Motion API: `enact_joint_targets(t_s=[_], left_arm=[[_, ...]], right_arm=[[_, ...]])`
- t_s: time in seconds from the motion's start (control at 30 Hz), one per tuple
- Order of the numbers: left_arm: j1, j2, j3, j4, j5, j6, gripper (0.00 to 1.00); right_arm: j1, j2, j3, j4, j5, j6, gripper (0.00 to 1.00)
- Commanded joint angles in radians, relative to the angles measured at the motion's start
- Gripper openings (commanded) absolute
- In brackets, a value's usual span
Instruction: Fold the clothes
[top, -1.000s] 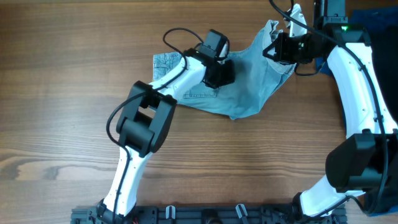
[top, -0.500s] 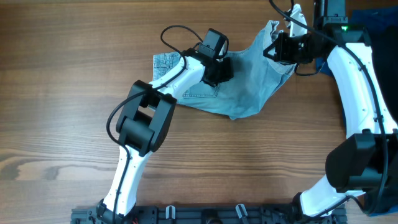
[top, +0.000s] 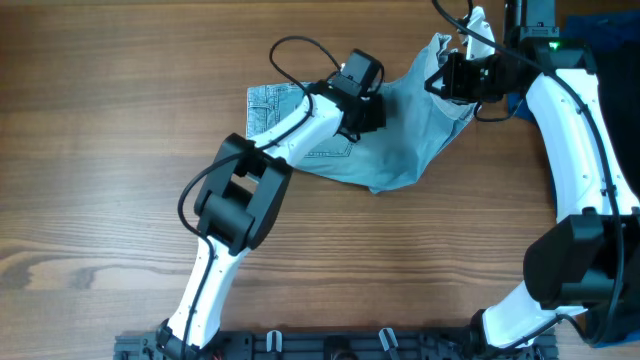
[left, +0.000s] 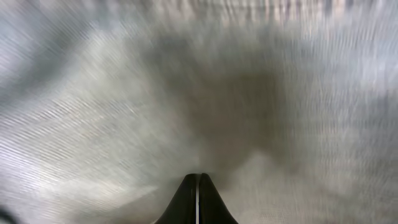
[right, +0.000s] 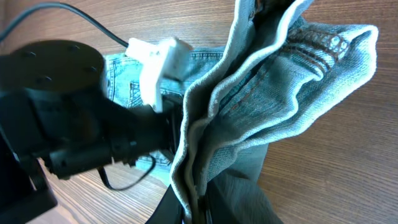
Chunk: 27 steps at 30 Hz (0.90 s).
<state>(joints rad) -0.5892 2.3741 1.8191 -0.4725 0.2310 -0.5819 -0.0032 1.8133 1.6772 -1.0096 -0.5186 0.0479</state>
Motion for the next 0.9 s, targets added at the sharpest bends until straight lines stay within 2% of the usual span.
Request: enact_joint_targets(t_s=[0.0, 0.2, 0.3, 0.4, 0.5, 0.67, 0.87], left_arm=[[0.026, -0.037, 0.027, 0.040, -0.057, 0.001, 0.04], [0.010, 0.033, 0.027, 0.172, -0.057, 0.001, 0.04], [0.010, 0.063, 0.027, 0.185, -0.057, 0.001, 0.04], [0.018, 0.045, 0.027, 0.183, -0.058, 0.061, 0.04], [0.051, -0.028, 0.027, 0.129, -0.080, 0.081, 0.04], [0.188, -0.228, 0.027, 0.006, -0.095, 0.081, 0.04], [0.386, -0.387, 0.027, -0.184, -0.095, 0.081, 0.04]], right_arm=[[0.006, -0.029, 0.024, -0.001, 0.002, -0.005, 0.04], [0.006, -0.029, 0.024, -0.005, 0.003, -0.020, 0.04], [0.006, -0.029, 0.024, -0.010, 0.003, -0.022, 0.04], [0.006, -0.031, 0.024, 0.001, 0.002, -0.036, 0.04], [0.006, -0.037, 0.052, -0.010, 0.003, -0.049, 0.05], [0.030, -0.037, 0.198, -0.074, 0.011, -0.052, 0.04], [0.179, -0.018, 0.195, -0.076, 0.113, -0.052, 0.04]])
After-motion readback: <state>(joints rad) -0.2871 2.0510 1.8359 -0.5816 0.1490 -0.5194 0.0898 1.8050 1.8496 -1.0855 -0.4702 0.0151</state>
